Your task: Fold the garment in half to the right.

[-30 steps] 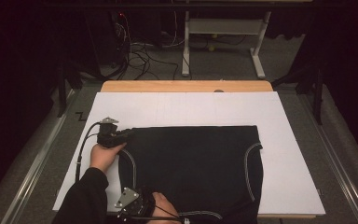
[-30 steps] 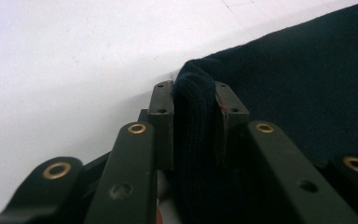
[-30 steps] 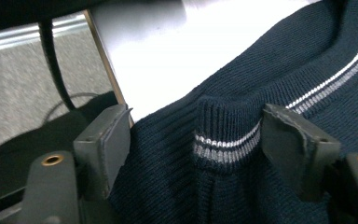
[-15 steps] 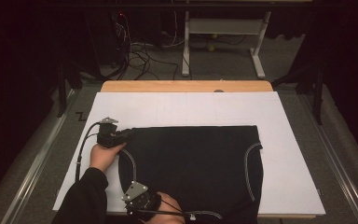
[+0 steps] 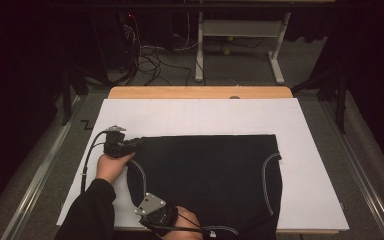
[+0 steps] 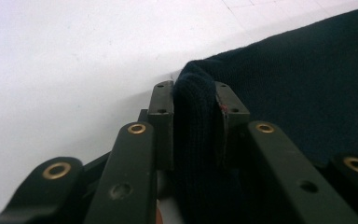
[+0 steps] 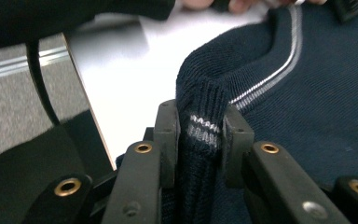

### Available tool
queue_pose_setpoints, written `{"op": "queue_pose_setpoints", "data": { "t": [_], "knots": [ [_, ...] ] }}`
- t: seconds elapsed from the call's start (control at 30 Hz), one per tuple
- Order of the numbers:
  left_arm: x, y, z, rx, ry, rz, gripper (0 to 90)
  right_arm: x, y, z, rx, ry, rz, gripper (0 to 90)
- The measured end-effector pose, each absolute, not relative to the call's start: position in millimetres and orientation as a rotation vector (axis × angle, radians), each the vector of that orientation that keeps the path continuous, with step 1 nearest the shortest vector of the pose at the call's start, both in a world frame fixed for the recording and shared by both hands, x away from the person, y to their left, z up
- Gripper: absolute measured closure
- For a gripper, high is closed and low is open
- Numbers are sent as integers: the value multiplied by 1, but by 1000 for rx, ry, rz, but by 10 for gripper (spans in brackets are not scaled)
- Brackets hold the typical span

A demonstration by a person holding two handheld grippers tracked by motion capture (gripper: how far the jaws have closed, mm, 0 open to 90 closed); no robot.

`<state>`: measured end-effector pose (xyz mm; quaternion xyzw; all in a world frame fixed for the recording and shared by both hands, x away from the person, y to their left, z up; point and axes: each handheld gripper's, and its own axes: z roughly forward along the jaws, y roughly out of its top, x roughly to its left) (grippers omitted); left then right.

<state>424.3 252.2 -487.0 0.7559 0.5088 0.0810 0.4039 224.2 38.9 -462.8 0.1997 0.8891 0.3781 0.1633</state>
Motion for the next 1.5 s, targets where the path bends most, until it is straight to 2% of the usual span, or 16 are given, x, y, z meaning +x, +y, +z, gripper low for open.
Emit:
{"op": "queue_pose_setpoints", "data": {
  "t": [0.47, 0.6, 1.0, 1.5],
  "knots": [
    [422, 246, -484, 1919, 1318, 243, 682, 222, 21, -448, 570, 2440, 1216, 742],
    [421, 246, -481, 1866, 1357, 216, 716, 222, 17, -445, 579, 2420, 1245, 741],
    [413, 242, -456, 1682, 1336, 295, 743, 218, 12, -435, 563, 2360, 1299, 742],
    [411, 265, -435, 1657, 1337, 342, 743, 220, 27, -419, 500, 2349, 1307, 742]
  ]
}}
